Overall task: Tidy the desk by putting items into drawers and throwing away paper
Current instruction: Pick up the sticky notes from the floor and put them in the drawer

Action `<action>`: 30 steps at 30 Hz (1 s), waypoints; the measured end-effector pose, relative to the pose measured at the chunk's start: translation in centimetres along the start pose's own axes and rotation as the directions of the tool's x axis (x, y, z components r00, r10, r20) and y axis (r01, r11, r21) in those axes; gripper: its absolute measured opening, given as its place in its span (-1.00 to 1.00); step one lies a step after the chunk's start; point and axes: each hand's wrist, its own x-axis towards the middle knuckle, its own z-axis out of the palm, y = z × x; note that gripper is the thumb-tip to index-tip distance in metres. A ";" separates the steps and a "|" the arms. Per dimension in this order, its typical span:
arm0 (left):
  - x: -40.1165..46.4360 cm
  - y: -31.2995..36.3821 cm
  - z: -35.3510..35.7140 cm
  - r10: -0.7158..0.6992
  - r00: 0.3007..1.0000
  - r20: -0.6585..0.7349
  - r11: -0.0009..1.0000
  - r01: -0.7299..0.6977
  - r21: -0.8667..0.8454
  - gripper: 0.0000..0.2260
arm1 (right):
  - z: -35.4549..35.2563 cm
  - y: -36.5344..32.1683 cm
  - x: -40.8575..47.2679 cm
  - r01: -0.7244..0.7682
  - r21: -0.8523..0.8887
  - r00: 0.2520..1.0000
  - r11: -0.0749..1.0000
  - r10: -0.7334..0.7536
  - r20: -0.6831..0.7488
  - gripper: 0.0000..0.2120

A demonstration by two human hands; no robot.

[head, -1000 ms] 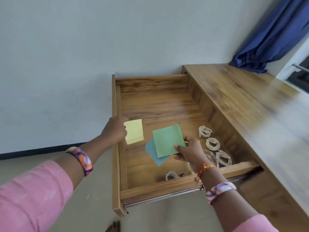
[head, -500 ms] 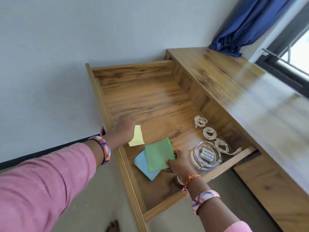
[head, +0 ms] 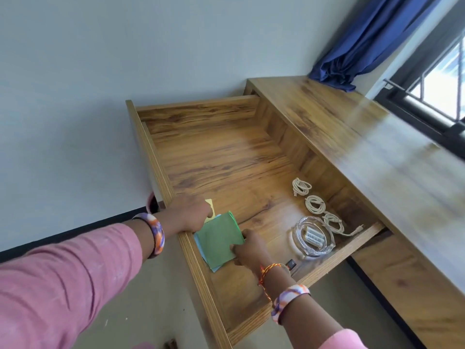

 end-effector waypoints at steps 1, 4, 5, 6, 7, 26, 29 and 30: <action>0.1 0.0 0.0 0.002 1.000 0.016 0.999 -0.002 0.037 -0.68 | -0.4 -0.2 0.1 0.019 -0.073 1.000 0.997 -0.020 -0.008 -0.94; -0.1 0.4 -0.3 0.002 0.998 0.069 0.996 -0.008 0.089 -0.74 | -2.7 -1.0 -0.4 0.059 -0.166 0.996 0.984 -0.069 -0.054 -0.90; -0.1 0.5 -0.4 0.001 0.997 0.080 0.996 -0.009 0.091 -0.70 | -3.8 -1.1 -0.6 0.057 -0.155 0.995 0.986 -0.068 -0.067 -0.90; -0.2 0.6 -0.5 0.002 0.997 0.080 0.997 -0.009 0.083 -0.67 | -4.9 -1.3 -0.8 0.035 -0.142 0.997 0.989 -0.044 -0.062 -0.89; -0.1 0.6 -0.5 -0.001 0.997 0.080 0.997 -0.005 0.072 -0.66 | -5.9 -1.3 -1.0 0.019 -0.141 0.999 0.990 -0.025 -0.042 -0.84; 0.8 1.3 0.4 -0.067 0.998 0.019 0.991 0.065 0.120 -0.72 | -2.2 1.6 -4.4 0.046 -0.784 0.999 0.619 -0.043 0.025 -0.76; 0.9 1.4 0.4 -0.071 0.997 0.044 0.996 0.068 0.057 -0.58 | -2.1 1.9 -4.7 0.105 -0.766 0.992 0.635 -0.119 0.037 -0.88; 0.8 1.5 0.4 -0.066 0.996 0.060 0.995 0.061 0.076 -0.54 | -2.1 1.9 -4.8 0.123 -0.763 0.988 0.635 -0.150 0.034 -0.86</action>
